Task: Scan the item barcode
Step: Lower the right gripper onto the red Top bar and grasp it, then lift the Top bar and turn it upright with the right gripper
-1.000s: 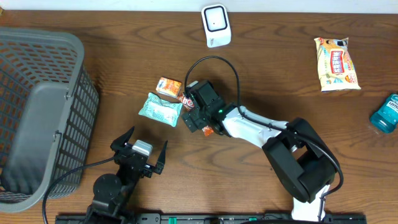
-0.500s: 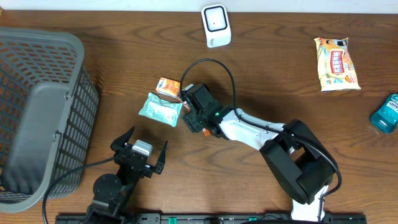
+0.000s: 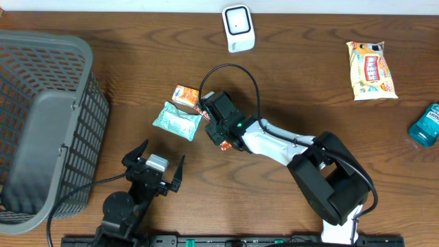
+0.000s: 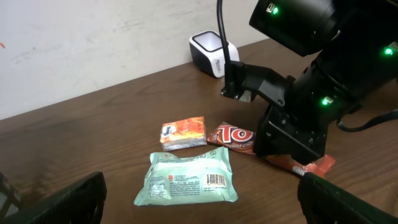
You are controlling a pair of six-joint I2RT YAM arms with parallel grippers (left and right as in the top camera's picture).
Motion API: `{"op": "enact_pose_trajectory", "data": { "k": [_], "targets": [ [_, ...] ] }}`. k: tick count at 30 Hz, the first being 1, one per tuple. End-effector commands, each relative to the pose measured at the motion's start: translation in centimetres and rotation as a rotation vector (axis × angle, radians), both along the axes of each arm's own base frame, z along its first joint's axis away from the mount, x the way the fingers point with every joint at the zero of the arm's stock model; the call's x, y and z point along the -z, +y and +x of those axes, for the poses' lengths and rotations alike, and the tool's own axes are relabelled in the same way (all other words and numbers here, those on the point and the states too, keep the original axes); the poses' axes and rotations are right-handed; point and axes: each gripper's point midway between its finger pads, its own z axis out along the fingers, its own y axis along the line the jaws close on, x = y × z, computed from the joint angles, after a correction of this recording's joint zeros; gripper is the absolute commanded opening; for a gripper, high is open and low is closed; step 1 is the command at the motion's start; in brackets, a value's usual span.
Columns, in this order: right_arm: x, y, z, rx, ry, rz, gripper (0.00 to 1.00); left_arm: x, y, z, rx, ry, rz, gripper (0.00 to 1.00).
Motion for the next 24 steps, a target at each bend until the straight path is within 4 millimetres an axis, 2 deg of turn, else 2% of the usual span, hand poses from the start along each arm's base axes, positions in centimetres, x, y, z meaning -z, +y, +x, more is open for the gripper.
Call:
{"op": "enact_pose_trajectory", "data": {
  "k": [1,4,6,11,14,17,19,24],
  "targets": [
    [-1.6,-0.3,-0.1,0.057,0.06,0.071,0.01,1.3,-0.2,-0.2,0.007,0.043,-0.002,0.98],
    [-5.4,-0.2,-0.4,0.033,0.094,0.164,0.01,1.3,-0.2,-0.2,0.007,0.043,-0.002,0.98],
    [-8.6,-1.3,-0.6,0.039,0.092,0.207,0.01,1.3,-0.2,-0.2,0.007,0.043,-0.002,0.98],
    [-13.9,-4.1,-1.8,0.07,0.062,0.236,0.01,1.3,-0.2,-0.2,0.007,0.043,-0.002,0.98],
    [-16.8,-4.8,-3.2,0.078,0.077,0.303,0.01,1.3,-0.2,-0.2,0.007,0.043,-0.002,0.98],
    [-18.6,-5.8,-4.5,0.203,0.179,0.408,0.01,1.3,-0.2,-0.2,0.007,0.043,-0.002,0.98],
    [-19.0,-6.0,-5.5,0.256,0.286,0.477,0.01,1.3,-0.2,-0.2,0.007,0.043,-0.002,0.98],
    [-19.6,-5.4,-8.1,0.211,0.521,0.608,0.01,1.3,-0.2,-0.2,0.007,0.043,-0.002,0.98]
  ]
}}
